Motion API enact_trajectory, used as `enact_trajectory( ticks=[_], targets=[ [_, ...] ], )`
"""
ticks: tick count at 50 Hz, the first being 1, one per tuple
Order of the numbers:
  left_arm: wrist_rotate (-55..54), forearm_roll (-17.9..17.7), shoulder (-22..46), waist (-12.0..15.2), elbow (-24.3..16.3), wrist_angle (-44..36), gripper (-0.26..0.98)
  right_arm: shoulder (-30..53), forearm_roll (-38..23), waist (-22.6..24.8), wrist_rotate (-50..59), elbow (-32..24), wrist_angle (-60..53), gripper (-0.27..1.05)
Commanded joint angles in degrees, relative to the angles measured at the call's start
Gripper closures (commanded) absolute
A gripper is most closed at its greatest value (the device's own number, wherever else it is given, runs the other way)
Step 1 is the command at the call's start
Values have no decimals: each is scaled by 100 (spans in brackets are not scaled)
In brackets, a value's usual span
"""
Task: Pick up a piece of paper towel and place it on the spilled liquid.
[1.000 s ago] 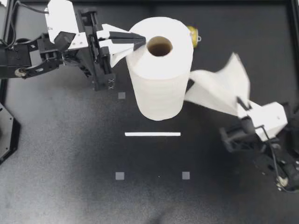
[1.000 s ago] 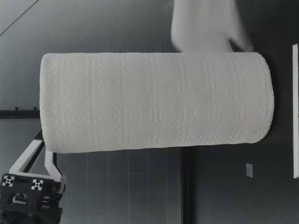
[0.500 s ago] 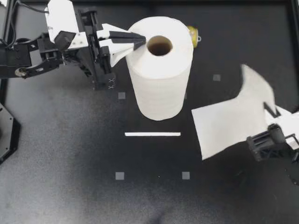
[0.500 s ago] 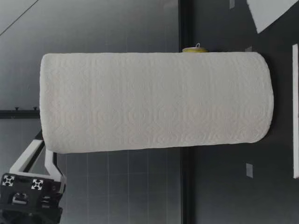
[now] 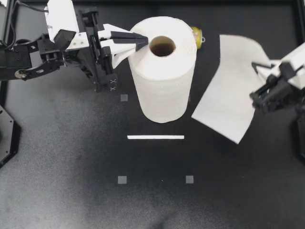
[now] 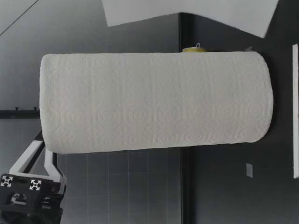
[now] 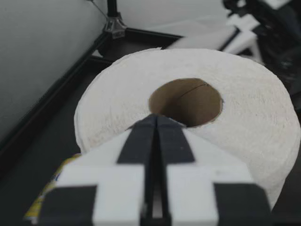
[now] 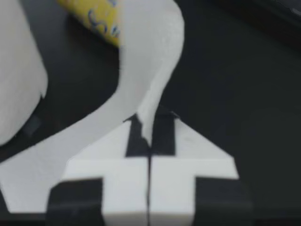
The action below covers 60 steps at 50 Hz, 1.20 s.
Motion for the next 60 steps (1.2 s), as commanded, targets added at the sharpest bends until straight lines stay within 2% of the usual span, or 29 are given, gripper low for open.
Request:
enact_trajectory(
  ticks=[1,12,16,26,34,50,60],
  targets=[
    [-18,-18,35,70,26,53,63,-158,-316,-624,9,70,-615,87],
    [-35,-18,79,70,18,-35,63,255,-1028,-2399,0,149,-2224,87],
    [-35,-18,79,70,18,-70,63,606,-1266,-2795,0,97,-2584,87],
    [-26,-18,114,70,-9,-105,63,1969,-1723,-3146,9,-352,-2646,87],
    [-44,-18,105,70,35,-97,63,2909,-1837,-3472,9,-782,-2584,87],
    [-26,-18,79,70,70,-97,63,3551,-2259,-4043,0,-1371,-2479,87],
    [-26,-18,70,70,70,-105,63,4069,-2276,-4342,-26,-1687,-2646,87]
  ],
)
